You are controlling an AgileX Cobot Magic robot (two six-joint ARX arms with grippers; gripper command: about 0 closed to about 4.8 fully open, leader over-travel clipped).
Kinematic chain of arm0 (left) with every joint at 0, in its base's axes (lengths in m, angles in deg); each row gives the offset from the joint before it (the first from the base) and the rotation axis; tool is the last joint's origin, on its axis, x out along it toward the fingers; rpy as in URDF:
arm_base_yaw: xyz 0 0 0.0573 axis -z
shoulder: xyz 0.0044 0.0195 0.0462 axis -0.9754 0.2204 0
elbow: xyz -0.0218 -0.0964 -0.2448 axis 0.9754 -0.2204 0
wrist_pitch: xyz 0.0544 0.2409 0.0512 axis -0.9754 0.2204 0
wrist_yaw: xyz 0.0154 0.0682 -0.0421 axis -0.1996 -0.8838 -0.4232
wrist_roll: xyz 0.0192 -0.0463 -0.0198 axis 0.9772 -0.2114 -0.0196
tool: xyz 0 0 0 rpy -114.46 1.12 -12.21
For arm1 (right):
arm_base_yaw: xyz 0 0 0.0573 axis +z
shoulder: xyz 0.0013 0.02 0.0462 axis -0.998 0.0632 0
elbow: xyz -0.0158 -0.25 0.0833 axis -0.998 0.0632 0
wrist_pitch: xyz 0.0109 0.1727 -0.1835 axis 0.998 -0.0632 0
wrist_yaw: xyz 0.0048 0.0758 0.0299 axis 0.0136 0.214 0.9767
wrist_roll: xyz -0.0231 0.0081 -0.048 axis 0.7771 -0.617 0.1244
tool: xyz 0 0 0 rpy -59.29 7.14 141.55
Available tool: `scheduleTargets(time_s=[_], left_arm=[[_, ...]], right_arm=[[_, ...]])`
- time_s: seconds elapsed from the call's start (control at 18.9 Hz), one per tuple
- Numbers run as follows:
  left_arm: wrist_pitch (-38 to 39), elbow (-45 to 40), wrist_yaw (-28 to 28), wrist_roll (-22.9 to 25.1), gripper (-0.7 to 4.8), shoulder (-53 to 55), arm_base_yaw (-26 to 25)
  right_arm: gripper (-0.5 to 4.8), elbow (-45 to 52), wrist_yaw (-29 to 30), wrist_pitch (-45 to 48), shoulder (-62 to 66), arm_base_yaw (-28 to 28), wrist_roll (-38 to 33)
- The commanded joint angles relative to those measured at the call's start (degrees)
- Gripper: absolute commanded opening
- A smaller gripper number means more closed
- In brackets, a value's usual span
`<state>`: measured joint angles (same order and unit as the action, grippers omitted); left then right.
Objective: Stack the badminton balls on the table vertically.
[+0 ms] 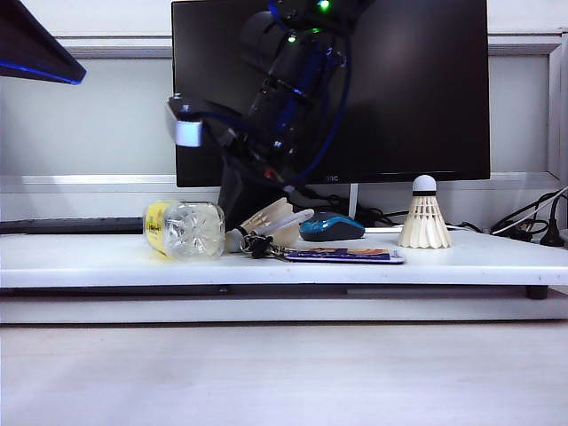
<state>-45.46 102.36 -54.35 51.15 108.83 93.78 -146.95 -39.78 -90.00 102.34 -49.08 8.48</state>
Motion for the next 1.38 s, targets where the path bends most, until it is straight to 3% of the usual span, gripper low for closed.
scheduleTargets(time_s=[0.05, 0.9, 1.38], left_arm=[[-0.24, 0.31, 0.13, 0.31, -0.06, -0.07, 0.02], [0.13, 0.31, 0.11, 0.96, -0.06, -0.07, 0.02], [0.22, 0.31, 0.13, 0.96, -0.05, -0.07, 0.02]], right_arm=[[1.59, -0.24, 0.09, 0.31, 1.18, 0.26, 0.31], [1.58, -0.24, -6.19, 1.92, 2.14, -0.2, 2.1], [1.33, -0.24, -6.14, 3.28, 2.16, -0.85, 2.08]])
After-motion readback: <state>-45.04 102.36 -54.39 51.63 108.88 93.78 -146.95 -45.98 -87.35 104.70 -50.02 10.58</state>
